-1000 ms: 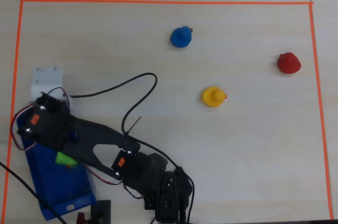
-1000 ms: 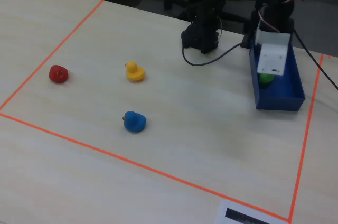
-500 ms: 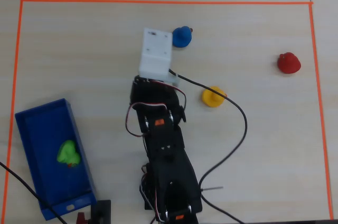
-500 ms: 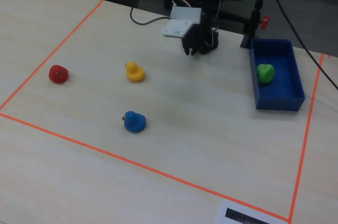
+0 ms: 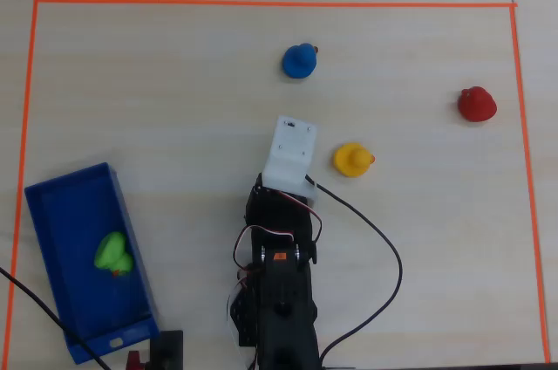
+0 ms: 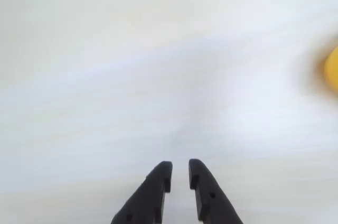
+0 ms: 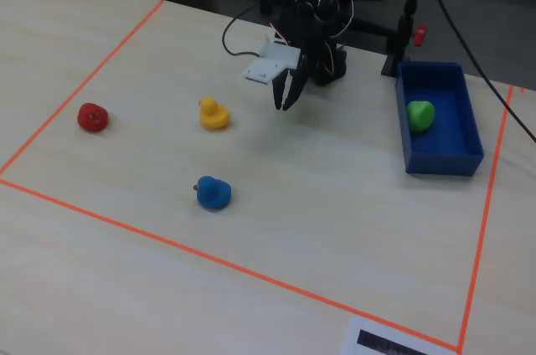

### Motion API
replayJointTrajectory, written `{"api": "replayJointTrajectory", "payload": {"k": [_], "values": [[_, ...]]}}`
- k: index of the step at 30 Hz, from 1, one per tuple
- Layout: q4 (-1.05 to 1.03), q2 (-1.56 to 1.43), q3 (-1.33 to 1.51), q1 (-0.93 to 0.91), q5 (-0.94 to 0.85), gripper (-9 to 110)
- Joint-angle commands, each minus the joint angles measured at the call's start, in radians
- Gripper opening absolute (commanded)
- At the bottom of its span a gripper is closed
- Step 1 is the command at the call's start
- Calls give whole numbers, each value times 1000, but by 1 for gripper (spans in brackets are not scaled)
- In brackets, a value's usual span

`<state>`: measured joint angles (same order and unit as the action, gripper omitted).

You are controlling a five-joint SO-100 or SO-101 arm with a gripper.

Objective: Grasp green duck and put it into box.

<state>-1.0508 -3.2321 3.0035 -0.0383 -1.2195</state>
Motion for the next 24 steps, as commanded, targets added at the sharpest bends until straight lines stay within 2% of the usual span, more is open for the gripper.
{"api": "replayJointTrajectory", "payload": {"k": [1,8,24], "values": [[-86,-78,69,9,-31,0],[-258,-78,106,-20,-98,0],[-262,-78,107,-32,-94,1]]}}
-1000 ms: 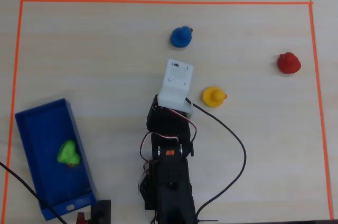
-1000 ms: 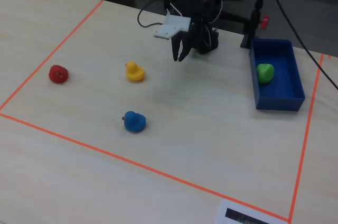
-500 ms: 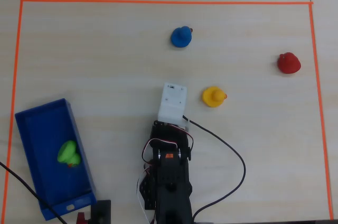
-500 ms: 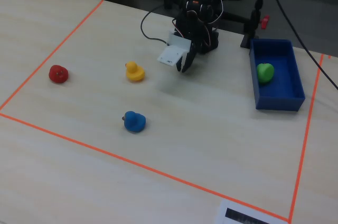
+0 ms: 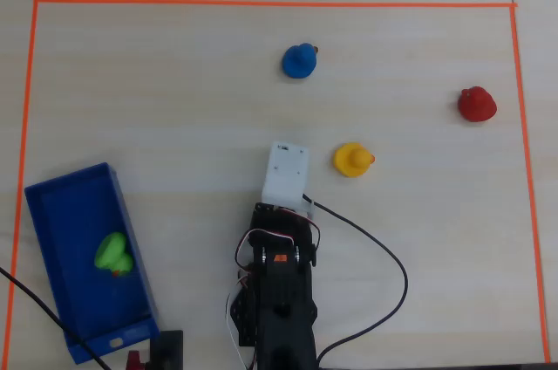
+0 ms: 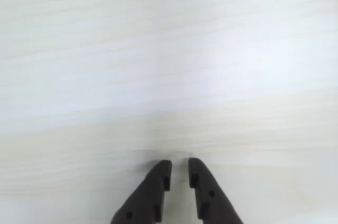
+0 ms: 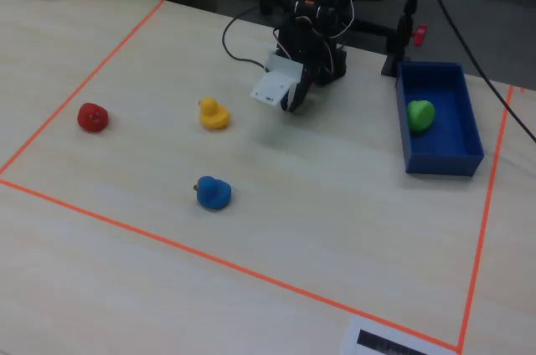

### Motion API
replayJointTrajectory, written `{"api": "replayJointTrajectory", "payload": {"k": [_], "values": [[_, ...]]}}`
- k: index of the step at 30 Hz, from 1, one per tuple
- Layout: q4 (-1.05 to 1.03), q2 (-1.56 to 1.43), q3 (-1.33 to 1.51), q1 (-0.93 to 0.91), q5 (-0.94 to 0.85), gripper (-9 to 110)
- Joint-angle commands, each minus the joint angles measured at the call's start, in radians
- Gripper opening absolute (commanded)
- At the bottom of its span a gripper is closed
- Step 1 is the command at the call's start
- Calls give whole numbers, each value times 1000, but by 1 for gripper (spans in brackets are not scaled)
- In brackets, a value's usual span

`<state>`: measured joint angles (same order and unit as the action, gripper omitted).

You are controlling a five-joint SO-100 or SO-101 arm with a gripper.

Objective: Grasp green duck and put it into box.

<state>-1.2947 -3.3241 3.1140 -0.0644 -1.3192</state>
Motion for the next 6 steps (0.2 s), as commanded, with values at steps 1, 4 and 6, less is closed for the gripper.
{"api": "replayJointTrajectory", "payload": {"k": [1,4,6], "values": [[-18,14,-3,-6,6,1],[-18,14,-3,-6,6,1],[-18,14,-3,-6,6,1]]}}
